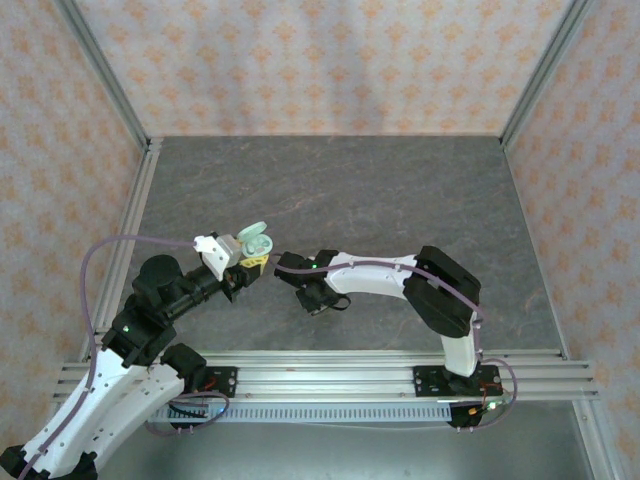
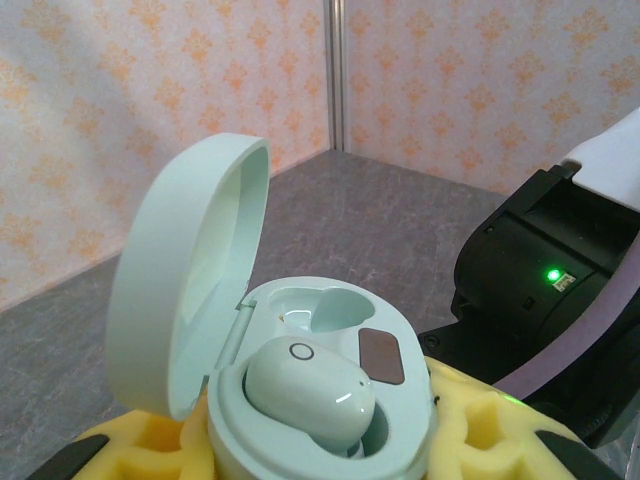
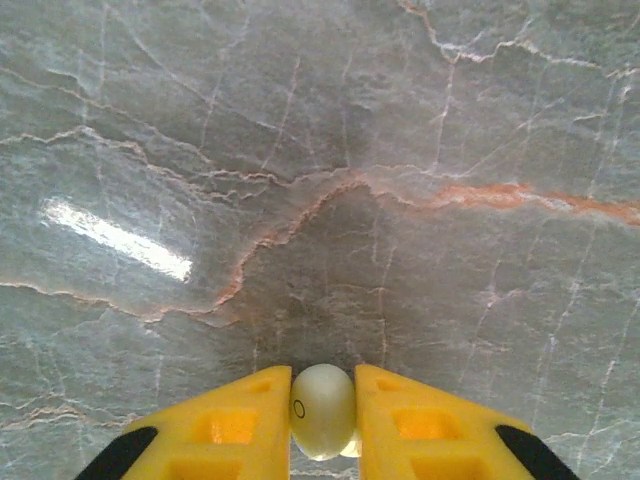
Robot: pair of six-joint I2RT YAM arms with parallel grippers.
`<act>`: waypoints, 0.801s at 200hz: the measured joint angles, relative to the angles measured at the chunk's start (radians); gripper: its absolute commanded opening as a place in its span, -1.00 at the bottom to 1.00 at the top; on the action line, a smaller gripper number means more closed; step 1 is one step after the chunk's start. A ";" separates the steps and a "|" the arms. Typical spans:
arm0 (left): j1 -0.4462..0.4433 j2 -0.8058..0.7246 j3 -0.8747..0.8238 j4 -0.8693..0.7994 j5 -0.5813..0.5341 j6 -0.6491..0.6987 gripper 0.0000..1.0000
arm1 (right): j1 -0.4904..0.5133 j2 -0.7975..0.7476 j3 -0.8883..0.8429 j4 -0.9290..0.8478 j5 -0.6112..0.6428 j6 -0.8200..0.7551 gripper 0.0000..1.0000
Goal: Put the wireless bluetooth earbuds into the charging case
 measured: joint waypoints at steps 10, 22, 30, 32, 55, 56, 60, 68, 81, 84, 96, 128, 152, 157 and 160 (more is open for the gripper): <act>0.000 0.000 0.000 0.000 0.000 0.000 -0.82 | 0.000 0.000 0.000 0.000 0.005 0.000 -0.64; 0.000 0.000 0.000 0.000 0.000 0.000 -0.83 | 0.000 0.000 0.000 0.000 0.011 0.000 -0.66; 0.000 0.000 0.000 0.000 0.000 0.000 -0.82 | 0.001 0.000 0.001 0.000 0.018 0.000 -0.68; 0.000 0.000 0.000 0.000 0.000 0.000 -0.82 | 0.001 0.000 0.001 0.000 0.020 0.002 -0.69; 0.000 0.000 0.000 0.000 0.000 0.000 -0.82 | 0.001 0.000 0.003 -0.005 0.034 0.011 -0.73; 0.000 0.000 0.000 0.000 0.000 0.000 -0.82 | 0.000 -0.001 0.003 -0.005 0.035 0.012 -0.73; 0.000 0.000 0.000 0.000 0.000 0.000 -0.82 | 0.000 -0.002 0.003 -0.007 0.036 0.015 -0.73; 0.000 0.000 0.000 0.000 0.000 0.000 -0.83 | 0.000 -0.006 0.003 -0.011 0.037 0.019 -0.73; 0.000 0.003 0.000 0.002 0.001 -0.001 -0.83 | -0.006 -0.030 0.002 -0.016 0.036 0.027 -0.73; 0.000 0.003 -0.001 0.005 0.002 -0.001 -0.82 | -0.009 -0.040 0.002 -0.018 0.036 0.030 -0.72; 0.000 0.014 -0.004 0.020 0.008 -0.005 -0.83 | -0.023 -0.093 0.002 -0.020 0.030 0.043 -0.71; 0.000 0.076 -0.011 0.087 0.039 -0.020 -0.83 | -0.085 -0.313 0.001 -0.024 0.024 0.076 -0.70; 0.000 0.122 -0.013 0.145 0.070 -0.035 -0.83 | -0.126 -0.510 0.002 -0.024 0.026 0.090 -0.69; 0.000 0.129 -0.014 0.158 0.075 -0.036 -0.83 | -0.130 -0.543 0.002 -0.026 0.026 0.090 -0.69; 0.000 0.132 -0.016 0.166 0.080 -0.039 -0.83 | -0.132 -0.565 0.002 -0.024 0.026 0.090 -0.69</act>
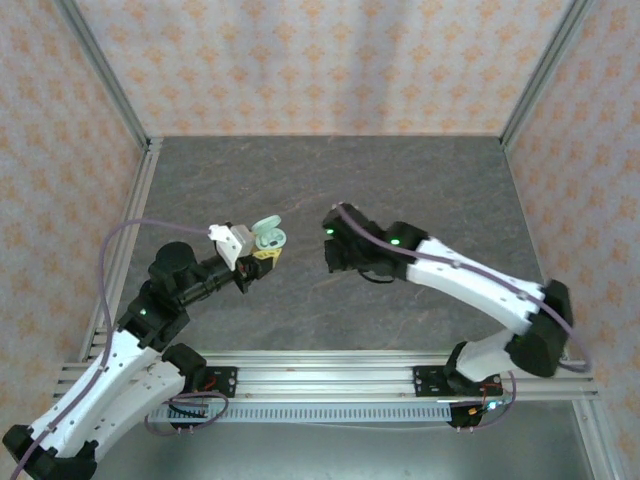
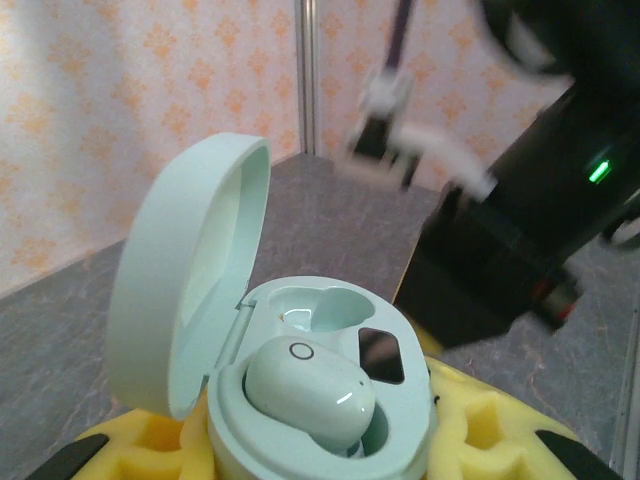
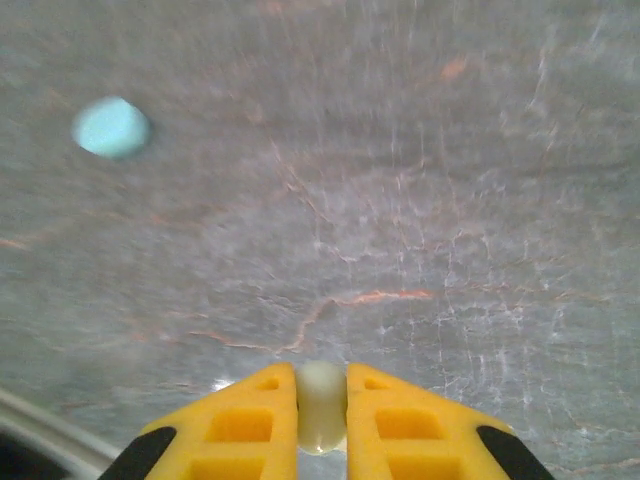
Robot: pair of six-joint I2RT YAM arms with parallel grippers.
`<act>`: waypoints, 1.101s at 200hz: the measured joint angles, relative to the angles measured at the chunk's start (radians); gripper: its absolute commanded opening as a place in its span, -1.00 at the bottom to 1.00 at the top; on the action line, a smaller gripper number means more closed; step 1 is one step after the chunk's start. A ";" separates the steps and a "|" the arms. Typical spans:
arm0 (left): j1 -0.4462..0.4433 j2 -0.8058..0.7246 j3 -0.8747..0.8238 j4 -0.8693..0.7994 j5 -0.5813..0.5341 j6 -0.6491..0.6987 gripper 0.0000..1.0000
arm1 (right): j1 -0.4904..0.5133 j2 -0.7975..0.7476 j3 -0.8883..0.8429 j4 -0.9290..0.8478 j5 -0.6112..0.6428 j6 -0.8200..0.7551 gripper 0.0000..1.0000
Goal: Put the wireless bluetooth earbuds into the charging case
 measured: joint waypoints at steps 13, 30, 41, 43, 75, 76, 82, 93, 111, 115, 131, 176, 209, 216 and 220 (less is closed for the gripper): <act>0.000 0.014 -0.008 0.030 0.014 -0.004 -0.83 | -0.009 -0.088 0.002 0.001 -0.003 -0.001 -0.69; 0.000 0.029 -0.011 0.067 0.039 -0.012 -0.83 | -0.019 -0.172 0.012 0.002 -0.023 -0.006 -0.69; 0.000 0.040 -0.011 0.090 0.057 -0.020 -0.83 | -0.023 -0.210 0.023 0.013 -0.048 -0.012 -0.69; 0.000 0.042 -0.011 0.094 0.061 -0.021 -0.82 | -0.023 -0.216 0.026 0.017 -0.055 -0.013 -0.69; 0.000 0.073 -0.011 0.137 0.100 -0.035 -0.82 | -0.023 -0.241 0.073 0.086 -0.173 -0.023 -0.68; 0.000 0.074 -0.011 0.138 0.101 -0.035 -0.82 | -0.023 -0.241 0.075 0.088 -0.176 -0.023 -0.68; 0.000 0.079 -0.011 0.145 0.110 -0.039 -0.82 | -0.023 -0.234 0.085 0.099 -0.198 -0.023 -0.68; 0.000 0.087 -0.011 0.154 0.119 -0.045 -0.83 | -0.023 -0.213 0.108 0.121 -0.246 -0.024 -0.68; 0.000 0.098 -0.011 0.158 0.135 -0.050 -0.82 | -0.023 -0.174 0.133 0.157 -0.319 -0.023 -0.68; 0.000 0.100 -0.011 0.158 0.138 -0.051 -0.82 | -0.023 -0.164 0.138 0.166 -0.338 -0.023 -0.68; 0.000 0.105 -0.011 0.158 0.143 -0.052 -0.82 | -0.023 -0.126 0.149 0.199 -0.402 -0.023 -0.68; 0.000 0.106 -0.011 0.159 0.147 -0.052 -0.82 | -0.023 -0.047 0.182 0.223 -0.493 -0.023 -0.68; -0.004 0.106 -0.011 0.158 0.148 -0.052 -0.82 | -0.023 -0.022 0.191 0.222 -0.510 -0.028 -0.68; -0.005 0.106 -0.011 0.158 0.149 -0.051 -0.82 | -0.023 -0.019 0.192 0.223 -0.512 -0.031 -0.68; -0.007 0.106 -0.011 0.158 0.150 -0.051 -0.82 | -0.023 -0.017 0.192 0.223 -0.513 -0.032 -0.67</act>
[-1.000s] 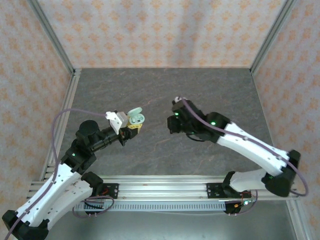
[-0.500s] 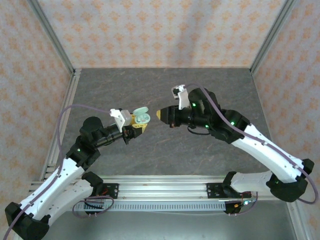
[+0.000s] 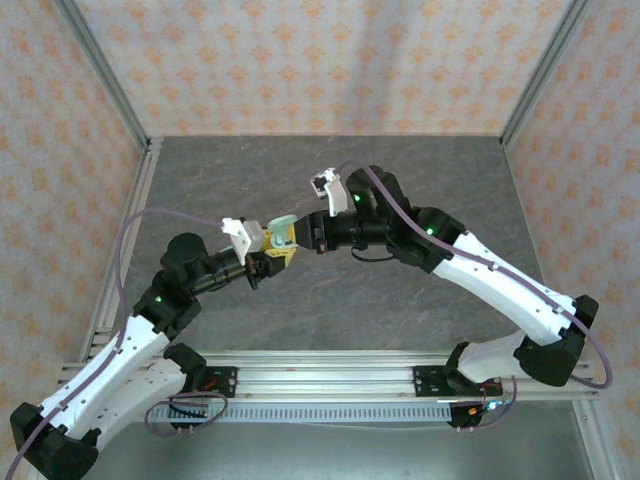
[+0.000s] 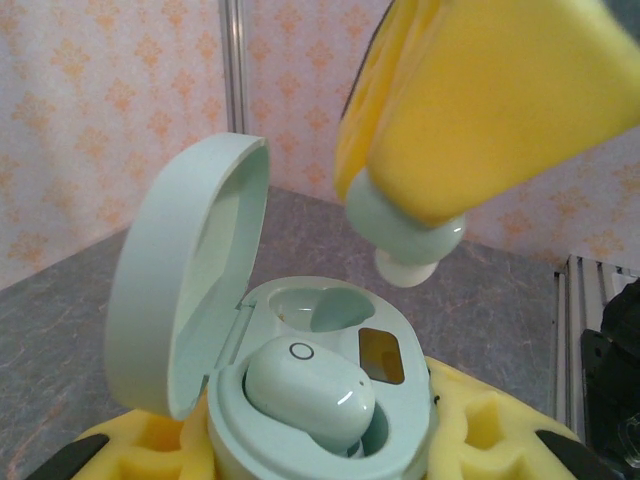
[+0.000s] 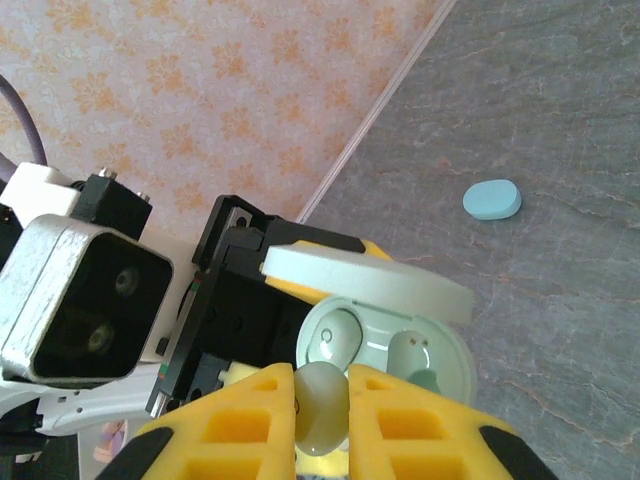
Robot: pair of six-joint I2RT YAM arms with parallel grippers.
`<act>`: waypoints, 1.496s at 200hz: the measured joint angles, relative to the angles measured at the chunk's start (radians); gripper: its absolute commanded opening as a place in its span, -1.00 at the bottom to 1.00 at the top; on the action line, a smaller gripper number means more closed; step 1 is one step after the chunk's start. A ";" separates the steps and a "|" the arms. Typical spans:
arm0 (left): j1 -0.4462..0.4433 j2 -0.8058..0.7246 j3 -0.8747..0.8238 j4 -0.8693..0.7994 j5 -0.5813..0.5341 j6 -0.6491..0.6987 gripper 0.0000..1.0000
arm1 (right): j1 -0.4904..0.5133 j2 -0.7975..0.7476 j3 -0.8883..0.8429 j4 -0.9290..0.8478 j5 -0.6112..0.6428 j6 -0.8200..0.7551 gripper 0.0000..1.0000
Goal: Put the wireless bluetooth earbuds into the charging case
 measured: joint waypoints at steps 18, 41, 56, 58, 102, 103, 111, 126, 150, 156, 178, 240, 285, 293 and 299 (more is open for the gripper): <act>0.000 0.000 0.000 0.000 0.001 0.000 -0.82 | 0.000 0.005 0.000 -0.005 0.000 -0.008 -0.67; 0.000 0.000 0.000 0.000 0.001 0.000 -0.82 | 0.000 0.010 0.000 -0.012 0.001 -0.018 -0.68; 0.000 0.000 0.000 0.000 0.008 0.000 -0.82 | 0.000 0.014 0.000 -0.018 0.002 -0.023 -0.67; 0.000 0.000 0.000 0.000 0.008 0.000 -0.82 | 0.000 0.015 0.000 -0.018 0.002 -0.023 -0.67; 0.000 0.000 0.000 -0.002 0.012 0.000 -0.82 | 0.000 0.020 0.000 -0.023 0.004 -0.042 -0.67; 0.000 0.000 0.000 -0.002 0.011 0.000 -0.82 | 0.000 0.020 0.000 -0.023 0.004 -0.042 -0.67; 0.000 0.000 0.000 -0.002 0.011 0.000 -0.82 | 0.000 0.021 0.001 -0.024 0.005 -0.045 -0.67; 0.000 0.000 0.000 -0.003 0.012 0.000 -0.82 | -0.002 0.022 0.003 -0.031 0.008 -0.052 -0.67; 0.000 0.000 0.000 -0.004 0.012 0.000 -0.82 | -0.008 0.023 0.011 -0.049 0.013 -0.064 -0.67; 0.000 0.000 0.000 -0.004 0.012 0.000 -0.82 | -0.010 0.023 0.013 -0.053 0.016 -0.066 -0.67; 0.000 0.000 0.000 -0.004 0.013 0.000 -0.82 | -0.013 0.023 0.017 -0.066 0.016 -0.071 -0.67; 0.000 0.000 0.000 -0.009 0.015 0.000 -0.82 | -0.015 0.034 0.018 -0.068 0.011 -0.070 -0.66; 0.000 0.000 0.000 -0.011 0.015 0.002 -0.82 | -0.017 0.043 0.019 -0.068 0.008 -0.071 -0.63; 0.000 0.000 0.000 -0.012 0.015 0.002 -0.82 | -0.017 0.045 0.019 -0.068 0.009 -0.071 -0.64; 0.000 0.001 0.000 -0.013 0.015 0.002 -0.82 | -0.017 0.045 0.019 -0.068 0.010 -0.071 -0.64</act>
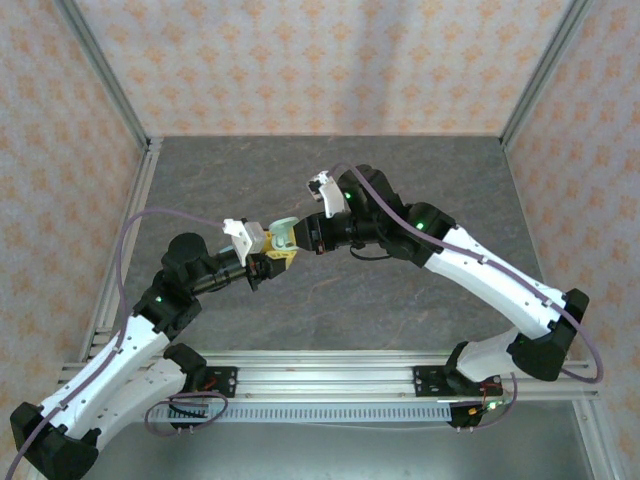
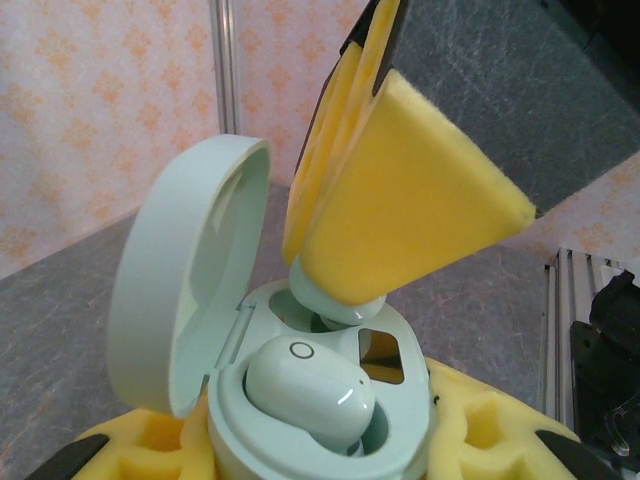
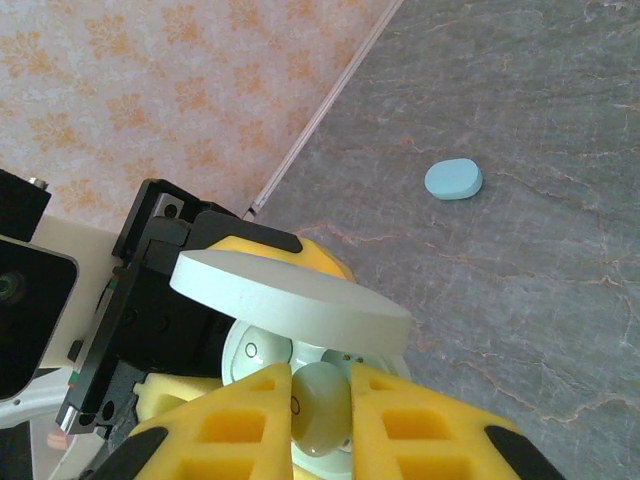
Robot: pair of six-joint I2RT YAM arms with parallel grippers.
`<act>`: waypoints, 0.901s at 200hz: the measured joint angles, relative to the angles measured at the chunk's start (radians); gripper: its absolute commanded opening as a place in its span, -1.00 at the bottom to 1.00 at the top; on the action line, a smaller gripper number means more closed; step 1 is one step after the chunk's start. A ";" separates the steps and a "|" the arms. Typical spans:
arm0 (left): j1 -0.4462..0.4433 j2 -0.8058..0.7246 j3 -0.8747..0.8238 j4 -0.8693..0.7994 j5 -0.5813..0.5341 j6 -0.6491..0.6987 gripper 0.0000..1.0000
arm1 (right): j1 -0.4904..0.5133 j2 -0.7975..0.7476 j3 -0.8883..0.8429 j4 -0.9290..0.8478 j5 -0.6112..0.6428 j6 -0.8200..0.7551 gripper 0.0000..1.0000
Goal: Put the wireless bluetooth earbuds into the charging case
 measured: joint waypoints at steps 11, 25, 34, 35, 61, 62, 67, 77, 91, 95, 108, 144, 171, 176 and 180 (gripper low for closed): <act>0.000 0.001 0.000 0.000 0.000 0.000 -0.82 | 0.000 0.001 0.000 0.000 0.002 0.000 -0.63; 0.000 0.002 0.000 0.000 0.000 0.000 -0.82 | 0.000 0.002 0.000 -0.001 0.002 0.000 -0.56; 0.000 0.003 0.000 0.000 0.000 0.000 -0.82 | 0.000 0.003 0.002 -0.004 0.002 -0.002 -0.51; 0.000 0.003 0.000 0.000 0.000 0.000 -0.82 | 0.000 0.003 0.003 -0.003 0.002 -0.003 -0.50; 0.000 0.005 0.000 0.000 0.000 0.000 -0.82 | 0.000 0.006 0.014 -0.014 0.003 -0.011 -0.39; 0.000 0.005 0.000 0.000 0.000 0.000 -0.82 | 0.000 0.006 0.014 -0.015 0.003 -0.011 -0.39; 0.000 0.005 0.000 0.000 0.000 0.000 -0.82 | 0.000 0.006 0.016 -0.016 0.004 -0.012 -0.37; 0.000 0.005 0.000 0.000 0.000 0.000 -0.82 | 0.000 0.006 0.018 -0.019 0.006 -0.013 -0.36; 0.000 0.005 0.000 0.000 0.000 0.000 -0.82 | -0.001 0.007 0.019 -0.023 0.006 -0.015 -0.34; 0.000 0.005 0.000 0.000 0.000 0.000 -0.82 | -0.001 0.006 0.019 -0.023 0.008 -0.015 -0.33; 0.000 0.005 0.000 0.000 0.000 0.001 -0.82 | -0.001 0.007 0.021 -0.027 0.010 -0.015 -0.33; 0.000 0.005 0.001 0.001 0.000 0.001 -0.82 | -0.002 0.006 0.048 -0.061 0.029 -0.015 -0.32; 0.000 0.006 0.003 0.000 0.000 0.001 -0.82 | -0.002 0.001 0.084 -0.095 0.040 -0.019 -0.32; 0.000 0.007 0.005 0.001 0.000 0.001 -0.82 | -0.002 -0.002 0.091 -0.101 0.044 -0.020 -0.32; 0.000 0.008 0.008 0.001 0.001 0.001 -0.82 | -0.002 -0.003 0.099 -0.107 0.047 -0.023 -0.32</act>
